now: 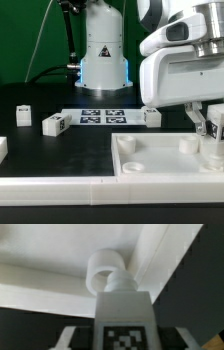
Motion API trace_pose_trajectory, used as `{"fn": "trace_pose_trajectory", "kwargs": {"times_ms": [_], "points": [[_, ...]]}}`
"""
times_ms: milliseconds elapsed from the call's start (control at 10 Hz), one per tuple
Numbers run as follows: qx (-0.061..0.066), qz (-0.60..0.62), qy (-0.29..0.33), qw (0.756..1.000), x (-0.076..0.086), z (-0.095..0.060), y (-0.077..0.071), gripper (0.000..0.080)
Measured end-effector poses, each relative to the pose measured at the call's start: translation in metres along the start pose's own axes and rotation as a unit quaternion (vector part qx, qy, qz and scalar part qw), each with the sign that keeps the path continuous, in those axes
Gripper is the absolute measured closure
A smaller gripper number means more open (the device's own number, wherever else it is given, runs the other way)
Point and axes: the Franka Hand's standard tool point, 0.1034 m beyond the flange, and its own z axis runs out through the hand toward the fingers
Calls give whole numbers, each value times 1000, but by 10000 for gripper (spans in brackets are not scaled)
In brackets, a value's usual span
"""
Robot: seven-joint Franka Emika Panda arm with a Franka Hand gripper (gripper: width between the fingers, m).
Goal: Assemble one leg
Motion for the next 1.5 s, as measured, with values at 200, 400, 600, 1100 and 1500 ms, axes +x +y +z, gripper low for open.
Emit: {"fn": "trace_pose_trajectory", "kwargs": {"times_ms": [200, 400, 600, 1100, 1500], "points": [[-1, -1, 5, 1000, 1, 0, 1, 512], [-2, -1, 8, 1000, 2, 1, 3, 512], [-2, -1, 8, 1000, 2, 1, 4, 512], [-6, -4, 32, 999, 2, 2, 6, 512], [-9, -7, 36, 999, 3, -2, 12, 512]]}}
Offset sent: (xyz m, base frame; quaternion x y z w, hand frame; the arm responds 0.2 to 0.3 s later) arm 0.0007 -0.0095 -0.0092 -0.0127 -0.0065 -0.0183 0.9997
